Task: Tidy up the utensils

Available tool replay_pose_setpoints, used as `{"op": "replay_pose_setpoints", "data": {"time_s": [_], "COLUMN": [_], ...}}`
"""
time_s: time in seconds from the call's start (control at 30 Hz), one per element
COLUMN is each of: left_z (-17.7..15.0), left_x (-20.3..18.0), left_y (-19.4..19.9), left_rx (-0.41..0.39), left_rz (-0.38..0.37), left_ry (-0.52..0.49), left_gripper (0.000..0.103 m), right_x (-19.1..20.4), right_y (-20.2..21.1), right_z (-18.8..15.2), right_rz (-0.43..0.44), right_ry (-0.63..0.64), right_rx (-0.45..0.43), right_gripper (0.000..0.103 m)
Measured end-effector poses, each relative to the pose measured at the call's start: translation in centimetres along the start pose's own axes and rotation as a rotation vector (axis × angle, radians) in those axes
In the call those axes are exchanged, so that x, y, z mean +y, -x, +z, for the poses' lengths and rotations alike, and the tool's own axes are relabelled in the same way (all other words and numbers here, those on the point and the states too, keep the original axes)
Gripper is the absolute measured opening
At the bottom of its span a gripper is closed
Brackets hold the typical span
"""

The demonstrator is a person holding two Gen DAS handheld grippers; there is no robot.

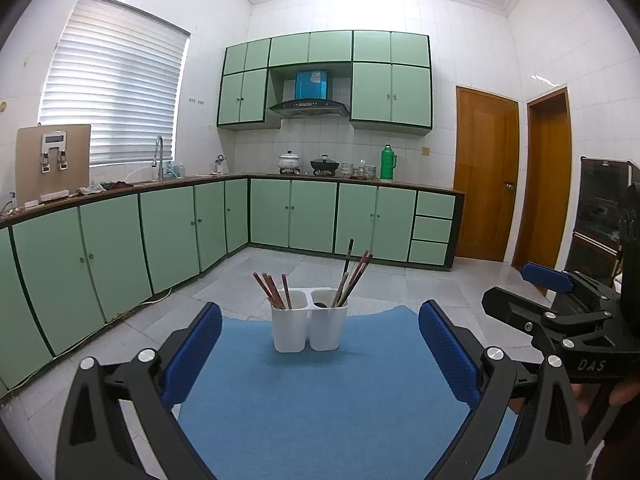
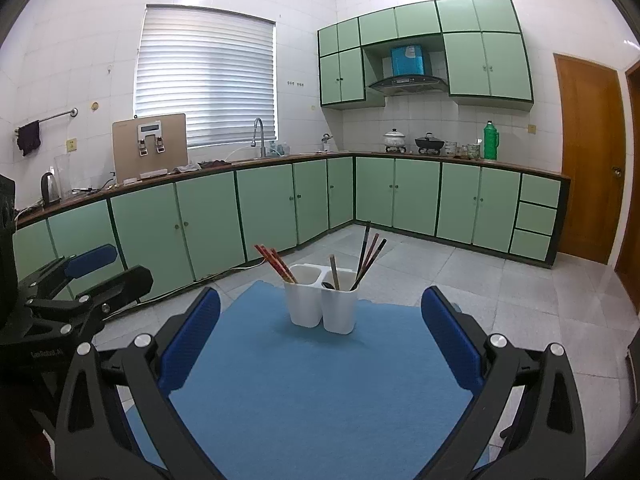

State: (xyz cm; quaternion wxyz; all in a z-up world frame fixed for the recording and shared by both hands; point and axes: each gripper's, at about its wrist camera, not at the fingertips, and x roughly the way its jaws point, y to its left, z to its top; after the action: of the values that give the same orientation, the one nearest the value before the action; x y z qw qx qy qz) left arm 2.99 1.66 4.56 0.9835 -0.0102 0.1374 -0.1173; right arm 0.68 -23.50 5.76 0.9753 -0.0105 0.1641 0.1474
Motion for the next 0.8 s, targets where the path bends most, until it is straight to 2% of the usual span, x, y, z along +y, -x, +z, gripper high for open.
{"op": "replay_pose_setpoints", "data": {"time_s": [0.8], "left_z": [0.3], "left_x": [-0.3], "left_y": [1.1], "left_rx": [-0.015], "left_rz": [0.007], "left_ry": [-0.007], "left_gripper": [0.097], "right_x": [0.2], "right_y": [0.7], "right_z": [-0.1], "right_rz": [-0.001], "right_ry": [0.002], "right_rx": [-0.013], "right_gripper": [0.098]}}
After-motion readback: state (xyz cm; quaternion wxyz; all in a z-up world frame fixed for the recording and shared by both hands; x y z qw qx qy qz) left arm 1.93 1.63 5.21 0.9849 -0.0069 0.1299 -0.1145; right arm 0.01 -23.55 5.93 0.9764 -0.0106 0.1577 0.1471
